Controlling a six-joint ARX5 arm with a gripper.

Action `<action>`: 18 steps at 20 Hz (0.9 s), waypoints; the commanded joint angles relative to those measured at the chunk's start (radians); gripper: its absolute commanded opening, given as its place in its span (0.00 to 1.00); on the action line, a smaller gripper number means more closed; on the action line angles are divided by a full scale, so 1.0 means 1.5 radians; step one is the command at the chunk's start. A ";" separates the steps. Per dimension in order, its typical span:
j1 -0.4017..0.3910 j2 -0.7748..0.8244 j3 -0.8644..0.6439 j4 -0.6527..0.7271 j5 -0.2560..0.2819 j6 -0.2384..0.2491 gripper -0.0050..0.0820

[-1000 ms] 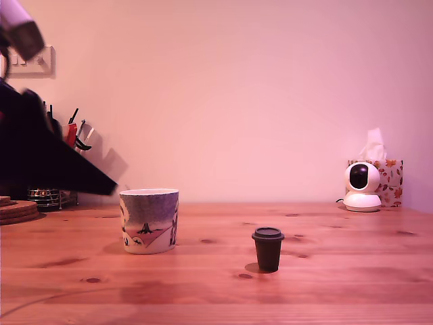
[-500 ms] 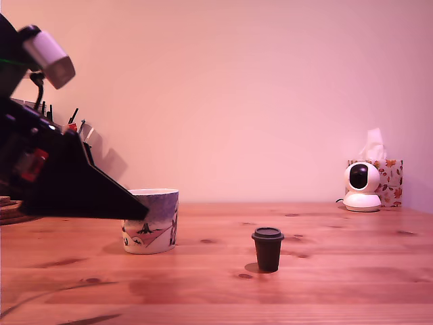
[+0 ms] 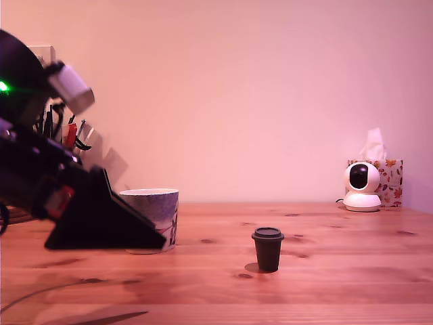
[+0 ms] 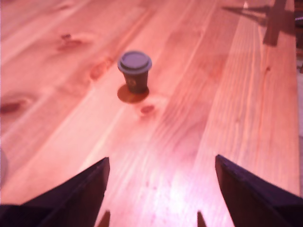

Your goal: Pick up the coffee capsules on the table and drop them inside the coffee cup

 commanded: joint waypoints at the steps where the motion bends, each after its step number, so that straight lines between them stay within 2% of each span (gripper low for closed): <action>1: -0.006 0.022 -0.004 0.019 0.000 -0.005 0.80; 14: -0.052 0.154 0.096 0.051 -0.005 -0.009 0.80; 16: -0.056 0.172 0.114 0.051 -0.010 -0.017 0.80; 18: -0.057 0.190 0.136 0.050 -0.012 -0.038 0.80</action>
